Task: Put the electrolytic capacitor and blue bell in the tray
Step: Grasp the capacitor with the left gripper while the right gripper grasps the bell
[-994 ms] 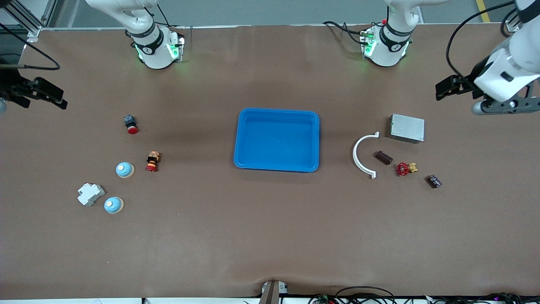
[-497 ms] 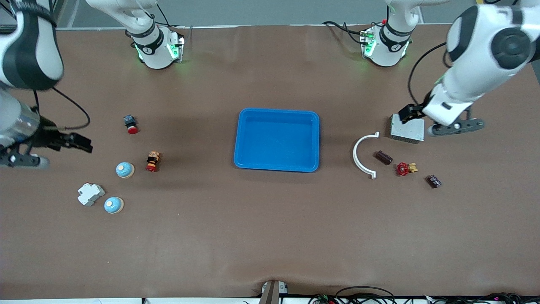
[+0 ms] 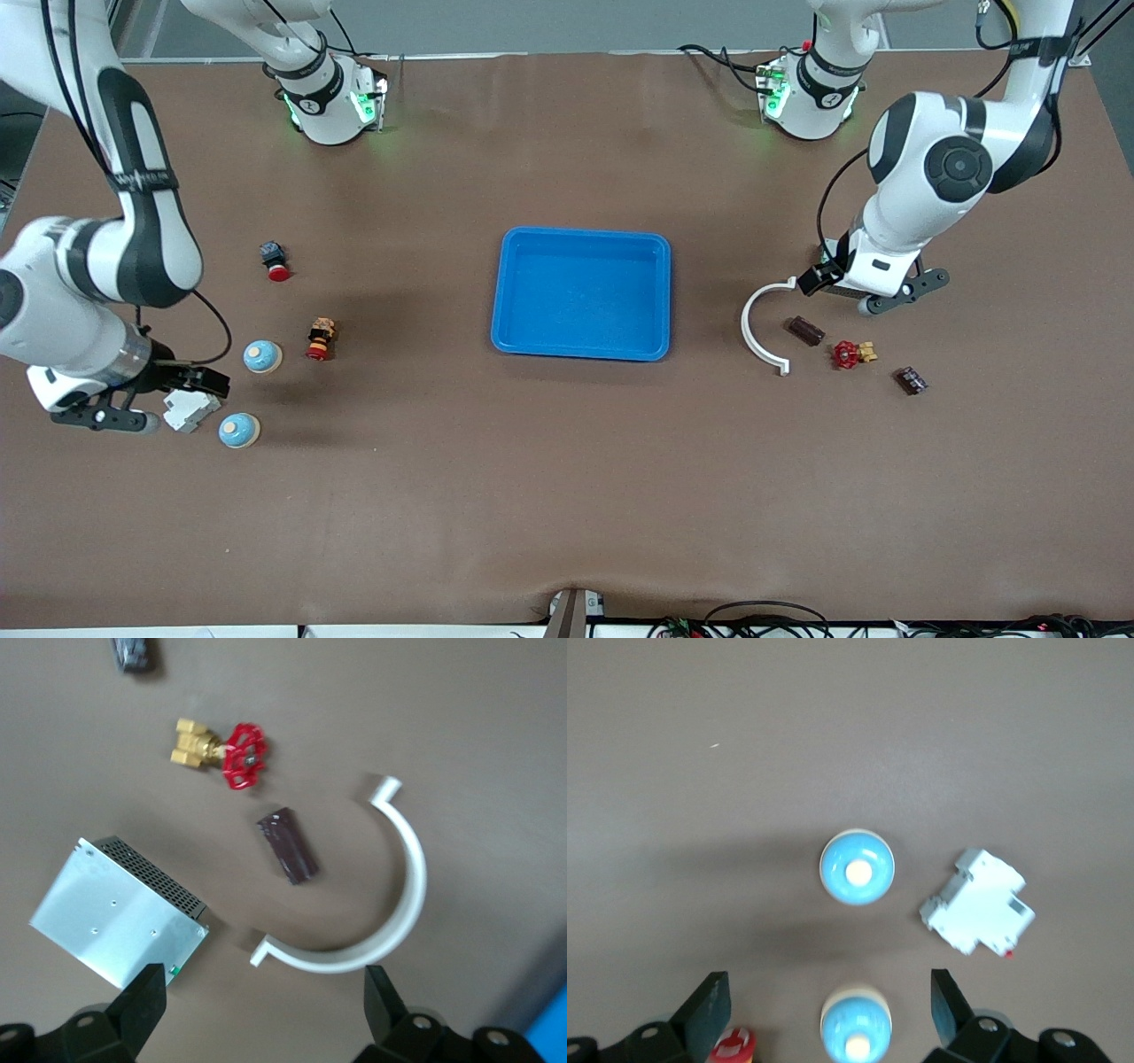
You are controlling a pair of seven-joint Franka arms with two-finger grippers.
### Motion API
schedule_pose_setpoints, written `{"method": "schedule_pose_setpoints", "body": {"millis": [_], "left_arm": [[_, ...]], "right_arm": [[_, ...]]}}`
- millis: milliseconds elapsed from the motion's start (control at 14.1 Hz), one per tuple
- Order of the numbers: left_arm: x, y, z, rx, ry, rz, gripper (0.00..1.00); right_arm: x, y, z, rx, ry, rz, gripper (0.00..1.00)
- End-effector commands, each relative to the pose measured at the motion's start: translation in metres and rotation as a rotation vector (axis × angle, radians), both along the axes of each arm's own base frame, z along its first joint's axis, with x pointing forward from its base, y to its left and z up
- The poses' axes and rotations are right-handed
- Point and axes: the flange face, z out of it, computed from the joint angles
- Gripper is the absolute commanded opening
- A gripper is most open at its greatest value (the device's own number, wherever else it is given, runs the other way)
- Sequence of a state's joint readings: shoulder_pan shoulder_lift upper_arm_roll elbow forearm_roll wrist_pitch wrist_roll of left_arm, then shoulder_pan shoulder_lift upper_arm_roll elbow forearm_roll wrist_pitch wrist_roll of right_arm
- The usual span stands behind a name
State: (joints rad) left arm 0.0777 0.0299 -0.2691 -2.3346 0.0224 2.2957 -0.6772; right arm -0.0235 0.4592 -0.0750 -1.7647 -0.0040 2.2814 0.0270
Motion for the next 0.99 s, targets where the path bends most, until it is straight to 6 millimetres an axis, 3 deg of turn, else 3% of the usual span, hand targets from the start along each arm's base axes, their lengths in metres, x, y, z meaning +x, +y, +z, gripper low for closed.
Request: {"method": "schedule_pose_setpoints", "body": {"millis": [0,355,426,639,781,923], "left_arm": [[0.007,-0.001,-0.038,0.0,0.005,0.165,0.91],[0.015,0.005,-0.087,-0.037,-0.012,0.235,0.77],[0.016,0.005,-0.094,-0.042,-0.012,0.246,0.74],[0.025,0.031,-0.117,-0.067,-0.047,0.306,0.74],[0.03,0.032,-0.127,-0.077,-0.048,0.313,0.71],[0.034,0.032,-0.131,-0.08,-0.047,0.328,0.55]], "right_arm": [[0.011,-0.003,-0.033,-0.002,-0.028,-0.001,1.0],[0.021,-0.016,-0.09,-0.01,-0.057,-0.014,1.0],[0.023,-0.016,-0.093,-0.011,-0.057,-0.014,1.0],[0.024,-0.024,-0.106,-0.01,-0.046,-0.025,1.0],[0.026,-0.024,-0.115,-0.012,-0.058,-0.024,1.0],[0.026,-0.024,-0.122,-0.014,-0.072,-0.024,1.0]]}}
